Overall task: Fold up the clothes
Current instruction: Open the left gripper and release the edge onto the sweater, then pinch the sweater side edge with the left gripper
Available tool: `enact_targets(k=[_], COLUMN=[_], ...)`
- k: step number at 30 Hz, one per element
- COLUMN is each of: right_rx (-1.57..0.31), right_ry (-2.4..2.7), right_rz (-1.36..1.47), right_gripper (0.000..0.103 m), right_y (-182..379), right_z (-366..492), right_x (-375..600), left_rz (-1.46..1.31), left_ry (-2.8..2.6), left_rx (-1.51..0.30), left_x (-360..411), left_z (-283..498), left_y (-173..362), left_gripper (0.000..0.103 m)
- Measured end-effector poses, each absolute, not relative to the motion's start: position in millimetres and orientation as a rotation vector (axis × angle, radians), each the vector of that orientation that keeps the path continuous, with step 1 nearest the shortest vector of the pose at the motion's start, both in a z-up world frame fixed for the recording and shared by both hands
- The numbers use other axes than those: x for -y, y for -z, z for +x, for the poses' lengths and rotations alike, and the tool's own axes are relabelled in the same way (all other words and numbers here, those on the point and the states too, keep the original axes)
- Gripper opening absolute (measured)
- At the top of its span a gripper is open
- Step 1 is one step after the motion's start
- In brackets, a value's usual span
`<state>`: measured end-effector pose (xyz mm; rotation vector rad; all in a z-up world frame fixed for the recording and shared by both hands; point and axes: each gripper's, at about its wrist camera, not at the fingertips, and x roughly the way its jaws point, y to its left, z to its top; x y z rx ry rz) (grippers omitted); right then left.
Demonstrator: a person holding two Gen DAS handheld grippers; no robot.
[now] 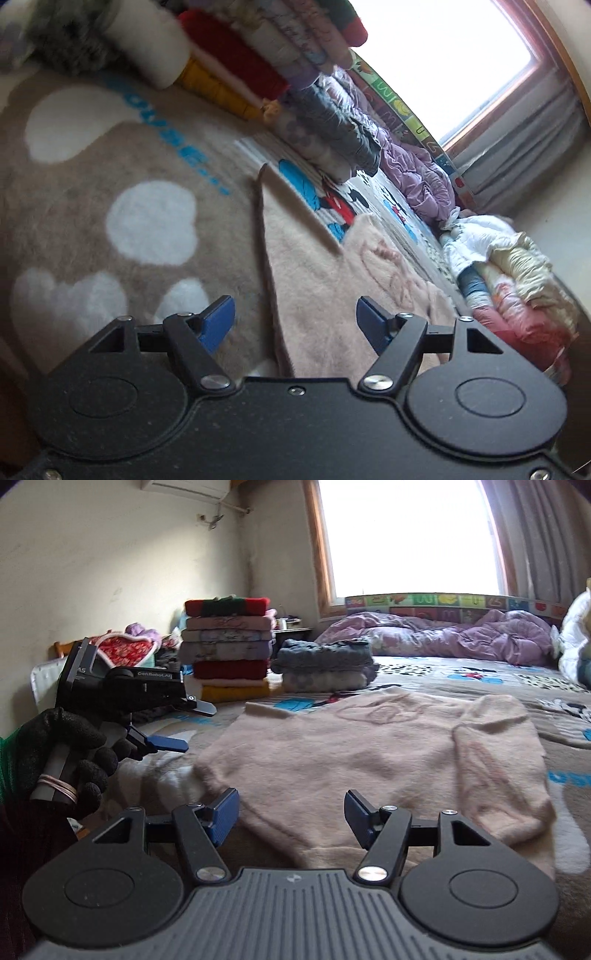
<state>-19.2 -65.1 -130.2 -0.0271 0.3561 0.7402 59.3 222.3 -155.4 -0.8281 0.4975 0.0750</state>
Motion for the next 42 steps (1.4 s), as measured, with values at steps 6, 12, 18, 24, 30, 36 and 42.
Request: enact_targets(k=[6, 12, 18, 24, 30, 36, 42], right_rx=[-0.243, -0.227, -0.24, -0.255, -0.228, -0.21, -0.231], right_ry=[-0.772, -0.816, -0.797, -0.792, -0.76, -0.735, -0.731], right_rz=[-0.401, -0.641, -0.742, -0.858, -0.94, -0.95, -0.877], right_gripper=[0.063, 0.047, 0.042, 0.042, 0.042, 0.043, 0.025], right_y=[130.1, 137.0, 137.3, 145.4, 153.4, 153.3, 146.7], right_z=[-47.8, -52.9, -39.5, -25.8, -22.2, -17.1, -14.3], right_x=[5.7, -56.5, -98.1, -130.9, -150.0, -151.8, -145.7], left_rz=[-0.945, -0.946, -0.974, -1.005, -0.999, -1.031, -1.0], left_ry=[-0.059, -0.038, -0.016, 0.001, 0.028, 0.026, -0.001], left_rx=[-0.515, -0.53, -0.532, -0.527, -0.52, -0.514, -0.509], left_x=[-238.2, -247.5, -260.5, -276.2, -282.3, -286.7, -276.1], left_z=[48.7, 58.3, 68.7, 85.3, 108.9, 130.1, 138.4], left_y=[167.7, 168.6, 173.0, 178.1, 179.5, 182.9, 176.8], left_gripper=[0.064, 0.059, 0.056, 0.049, 0.047, 0.039, 0.013])
